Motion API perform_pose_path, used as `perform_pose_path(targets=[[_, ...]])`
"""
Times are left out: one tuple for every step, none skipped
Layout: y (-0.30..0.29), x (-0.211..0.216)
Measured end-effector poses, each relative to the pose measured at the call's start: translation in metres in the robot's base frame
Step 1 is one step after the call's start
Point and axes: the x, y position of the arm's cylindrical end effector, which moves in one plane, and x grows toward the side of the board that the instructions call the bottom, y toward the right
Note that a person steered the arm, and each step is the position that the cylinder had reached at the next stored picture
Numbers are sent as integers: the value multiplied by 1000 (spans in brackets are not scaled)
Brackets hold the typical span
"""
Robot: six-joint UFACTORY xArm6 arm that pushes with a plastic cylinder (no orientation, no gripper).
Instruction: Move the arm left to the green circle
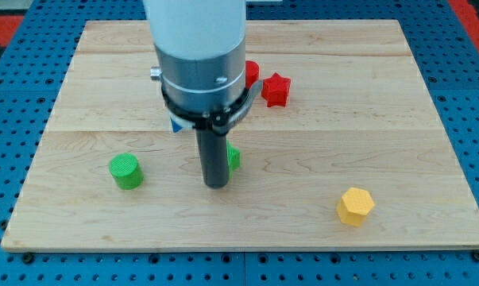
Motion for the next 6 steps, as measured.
perform_pose_path(targets=[[-6,-1],[-34,6],[-57,44],[-158,19],[-154,-20],[-45,-45]])
